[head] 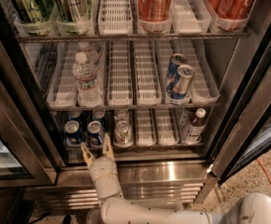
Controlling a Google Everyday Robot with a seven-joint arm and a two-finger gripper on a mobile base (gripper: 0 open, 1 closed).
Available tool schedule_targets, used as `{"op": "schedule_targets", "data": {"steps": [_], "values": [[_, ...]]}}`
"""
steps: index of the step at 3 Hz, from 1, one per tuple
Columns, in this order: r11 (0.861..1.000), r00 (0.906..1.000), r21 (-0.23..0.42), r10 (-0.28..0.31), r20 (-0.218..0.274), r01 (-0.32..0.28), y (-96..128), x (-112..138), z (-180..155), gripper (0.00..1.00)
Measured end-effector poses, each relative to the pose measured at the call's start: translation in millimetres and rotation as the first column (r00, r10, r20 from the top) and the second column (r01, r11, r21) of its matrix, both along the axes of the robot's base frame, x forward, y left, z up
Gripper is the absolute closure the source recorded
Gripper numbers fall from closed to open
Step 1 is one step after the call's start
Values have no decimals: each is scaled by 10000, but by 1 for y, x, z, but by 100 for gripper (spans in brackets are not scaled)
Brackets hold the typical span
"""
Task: Pick pepsi can from bottom shelf of fridge
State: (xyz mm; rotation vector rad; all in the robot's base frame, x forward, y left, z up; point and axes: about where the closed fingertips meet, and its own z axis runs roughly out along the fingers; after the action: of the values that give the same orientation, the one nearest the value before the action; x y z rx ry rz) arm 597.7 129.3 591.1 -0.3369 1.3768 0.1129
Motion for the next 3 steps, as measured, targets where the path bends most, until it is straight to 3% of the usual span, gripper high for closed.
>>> {"op": "schedule_targets", "data": {"steps": [3], "values": [[9940,9948,-385,-1021,36,1021,-18,22,-2,27]]}}
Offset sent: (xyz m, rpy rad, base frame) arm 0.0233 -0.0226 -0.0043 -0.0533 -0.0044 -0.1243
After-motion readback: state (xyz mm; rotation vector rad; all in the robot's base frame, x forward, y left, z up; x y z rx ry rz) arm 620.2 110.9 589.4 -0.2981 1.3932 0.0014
